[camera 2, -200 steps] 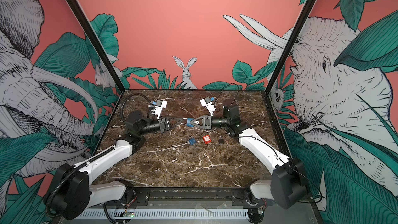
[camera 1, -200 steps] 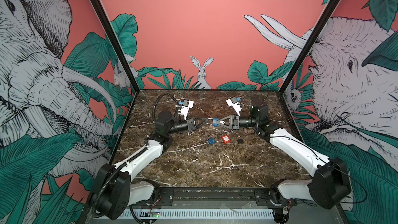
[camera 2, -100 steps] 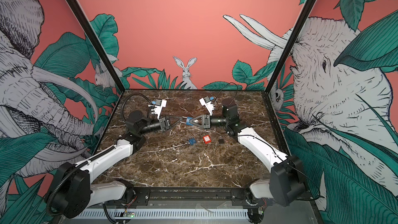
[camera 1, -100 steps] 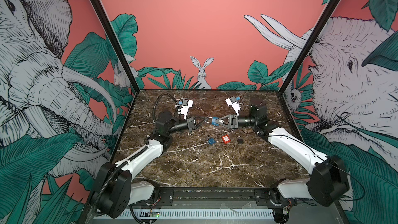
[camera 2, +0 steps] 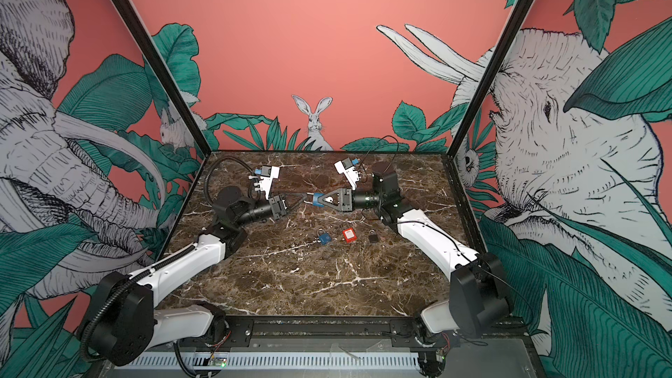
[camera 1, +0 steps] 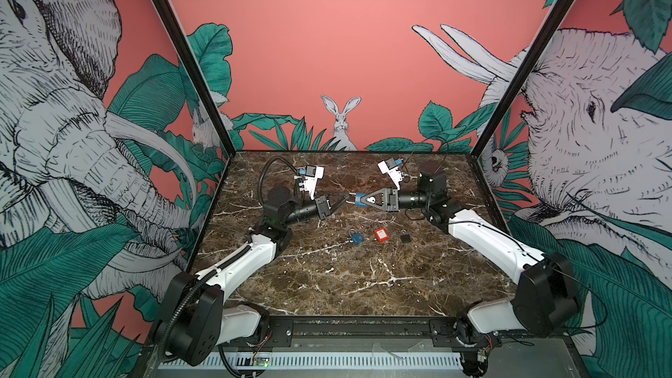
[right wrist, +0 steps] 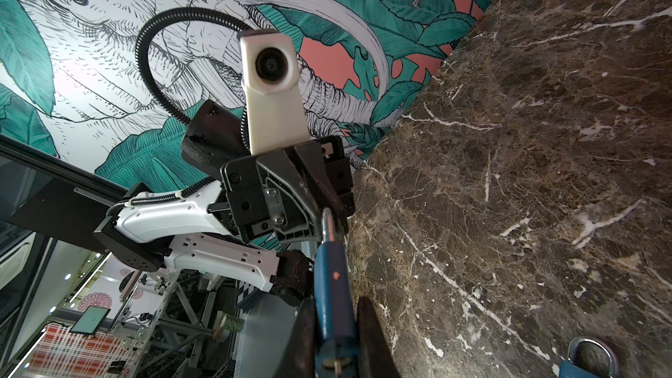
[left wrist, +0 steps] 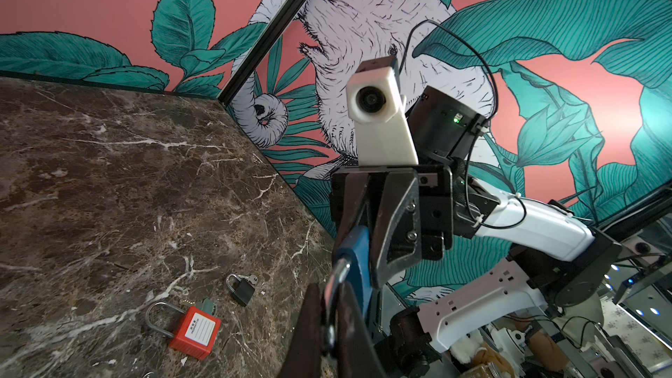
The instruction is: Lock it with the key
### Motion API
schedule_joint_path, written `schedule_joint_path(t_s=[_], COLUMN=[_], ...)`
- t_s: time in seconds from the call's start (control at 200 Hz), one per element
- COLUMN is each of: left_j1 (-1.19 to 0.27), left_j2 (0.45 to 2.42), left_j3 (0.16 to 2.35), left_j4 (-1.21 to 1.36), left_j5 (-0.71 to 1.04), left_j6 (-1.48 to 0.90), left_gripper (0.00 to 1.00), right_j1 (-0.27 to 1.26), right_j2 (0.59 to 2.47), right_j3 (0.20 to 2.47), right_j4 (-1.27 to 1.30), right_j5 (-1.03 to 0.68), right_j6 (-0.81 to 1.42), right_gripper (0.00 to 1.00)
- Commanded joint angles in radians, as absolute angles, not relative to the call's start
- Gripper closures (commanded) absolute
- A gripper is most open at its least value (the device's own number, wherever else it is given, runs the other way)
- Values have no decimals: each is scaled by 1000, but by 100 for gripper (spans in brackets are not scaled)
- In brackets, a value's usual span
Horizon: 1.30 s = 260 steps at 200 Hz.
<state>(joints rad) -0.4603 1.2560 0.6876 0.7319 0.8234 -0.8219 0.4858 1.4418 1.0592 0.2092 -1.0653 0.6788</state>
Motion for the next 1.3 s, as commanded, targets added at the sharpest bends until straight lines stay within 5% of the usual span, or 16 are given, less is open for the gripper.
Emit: schedule_joint_path(t_s=[0.0, 0.265, 0.52, 0.57, 0.73, 1.08, 1.295], left_j1=[-563, -562, -526, -512, -485, -485, -484], left_j2=[1261, 1276, 1190, 1167, 1091, 1018, 1117], left_j3=[735, 734, 724, 725, 770, 813, 819], left_j4=[787, 771, 530, 503, 275, 90, 278], left_j5=[976, 964, 763, 724, 555, 483, 816], left_j6=[-804, -785, -632, -613, -485, -279, -420], left_gripper=[100, 100, 100, 84, 3, 3, 2], right_j1=[578, 621, 555, 542, 501, 417, 412], right_j2=[1498, 1562, 1522, 1507, 1448, 1346, 1296], right_j3=[1115, 1145, 1110, 1105, 1084, 1154, 1122], right_j4=[321, 347, 299, 265, 142, -255, -138], right_j5=[-1004, -1001, -984, -982, -967, -958, -1108], right_j6=[686, 696, 679, 664, 602, 379, 432], right_gripper=[100, 100, 100, 100, 100, 100, 100])
